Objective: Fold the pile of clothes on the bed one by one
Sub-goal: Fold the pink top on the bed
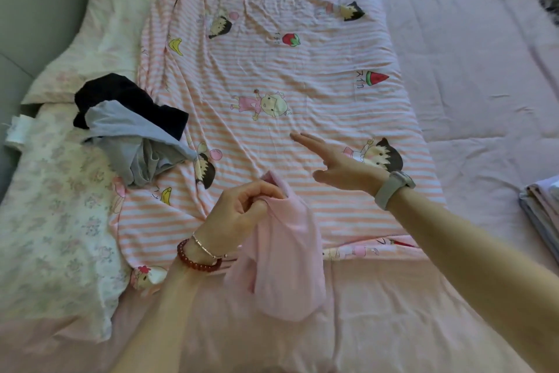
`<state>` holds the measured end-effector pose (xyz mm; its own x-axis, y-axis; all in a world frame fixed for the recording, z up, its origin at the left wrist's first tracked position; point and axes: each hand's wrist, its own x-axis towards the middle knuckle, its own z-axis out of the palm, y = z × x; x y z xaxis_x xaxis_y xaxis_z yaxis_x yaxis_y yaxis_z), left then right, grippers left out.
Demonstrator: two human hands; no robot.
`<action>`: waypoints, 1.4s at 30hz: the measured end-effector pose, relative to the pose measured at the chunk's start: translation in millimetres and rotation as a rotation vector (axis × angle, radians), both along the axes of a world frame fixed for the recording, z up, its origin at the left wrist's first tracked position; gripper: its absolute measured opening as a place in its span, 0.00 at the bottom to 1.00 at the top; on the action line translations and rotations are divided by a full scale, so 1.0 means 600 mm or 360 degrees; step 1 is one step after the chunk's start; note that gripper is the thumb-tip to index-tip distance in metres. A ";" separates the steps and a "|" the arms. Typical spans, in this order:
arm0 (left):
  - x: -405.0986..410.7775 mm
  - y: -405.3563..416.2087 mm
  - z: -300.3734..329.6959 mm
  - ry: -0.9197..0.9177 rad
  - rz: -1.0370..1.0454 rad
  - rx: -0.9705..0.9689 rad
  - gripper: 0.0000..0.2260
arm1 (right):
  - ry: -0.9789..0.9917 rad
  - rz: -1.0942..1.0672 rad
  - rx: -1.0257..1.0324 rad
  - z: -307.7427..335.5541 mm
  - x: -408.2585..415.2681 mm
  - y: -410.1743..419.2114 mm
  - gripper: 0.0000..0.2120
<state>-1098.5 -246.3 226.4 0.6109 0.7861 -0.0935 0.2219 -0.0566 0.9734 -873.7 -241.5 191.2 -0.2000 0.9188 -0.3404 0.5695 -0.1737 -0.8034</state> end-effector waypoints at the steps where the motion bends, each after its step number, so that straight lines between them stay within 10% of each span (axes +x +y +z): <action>1: -0.005 0.004 0.018 -0.0041 -0.0011 0.0023 0.11 | -0.0004 0.0118 -0.0064 0.018 -0.005 0.012 0.40; 7: -0.053 0.035 0.104 -0.0223 -0.0005 0.0159 0.16 | 0.0259 0.0376 -0.0345 0.075 -0.054 0.028 0.37; 17: -0.137 0.047 0.201 -0.0214 0.0346 0.0299 0.11 | 0.0470 0.0189 -0.0256 0.125 -0.112 0.034 0.04; 31: -0.196 0.050 0.197 -0.0231 0.0892 0.0251 0.16 | 0.0713 -0.0082 -0.0041 0.145 -0.071 -0.030 0.06; 37: -0.179 0.030 0.198 -0.0029 0.0862 0.0419 0.11 | -0.0154 -0.0117 0.0531 0.185 -0.023 -0.055 0.09; 42: -0.161 0.020 0.189 0.0096 0.0806 0.0579 0.17 | -0.0183 -0.0299 0.0993 0.219 0.011 -0.083 0.11</action>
